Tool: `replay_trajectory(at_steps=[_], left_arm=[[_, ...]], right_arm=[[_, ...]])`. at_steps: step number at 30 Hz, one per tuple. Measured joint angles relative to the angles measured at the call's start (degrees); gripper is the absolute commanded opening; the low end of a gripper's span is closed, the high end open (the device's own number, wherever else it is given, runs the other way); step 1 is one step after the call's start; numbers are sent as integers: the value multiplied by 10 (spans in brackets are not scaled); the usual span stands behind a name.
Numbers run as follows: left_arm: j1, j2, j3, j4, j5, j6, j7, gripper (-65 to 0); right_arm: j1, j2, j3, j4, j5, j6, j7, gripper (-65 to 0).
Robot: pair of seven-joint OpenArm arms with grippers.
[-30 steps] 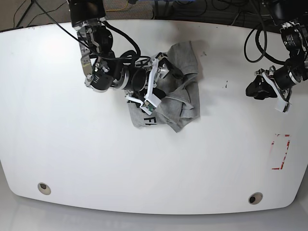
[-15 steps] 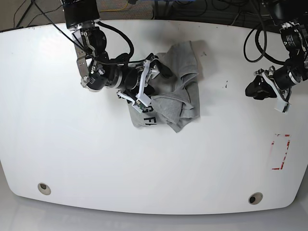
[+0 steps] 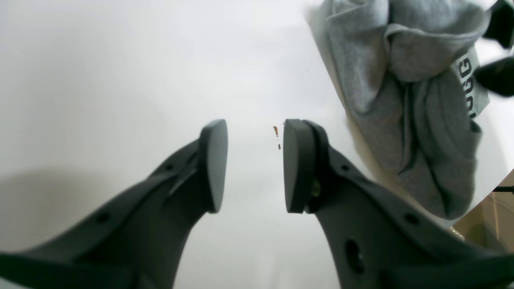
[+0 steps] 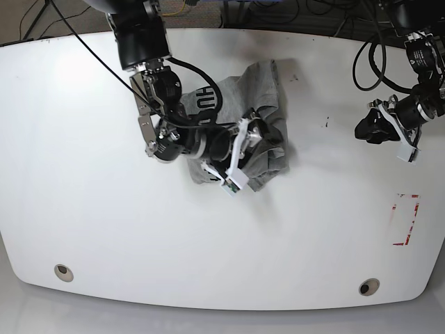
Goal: Layout the t-shirt on the table in an organized manner, then fold the t-shirt properly
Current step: 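Lift and turn the grey shirt bundle over with the right gripper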
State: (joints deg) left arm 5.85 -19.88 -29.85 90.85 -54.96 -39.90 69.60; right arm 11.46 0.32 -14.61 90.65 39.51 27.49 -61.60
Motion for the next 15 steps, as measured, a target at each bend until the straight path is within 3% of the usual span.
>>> replay_trajectory(at_steps=[7,15], left_arm=[[0,0,0,0,0,0,0,-432],[0,0,0,0,0,0,0,-432]], right_arm=[[42,-54,3,-35,-1,-3,-1,-160],[52,-53,4,-33,7,-3,-1,-160]])
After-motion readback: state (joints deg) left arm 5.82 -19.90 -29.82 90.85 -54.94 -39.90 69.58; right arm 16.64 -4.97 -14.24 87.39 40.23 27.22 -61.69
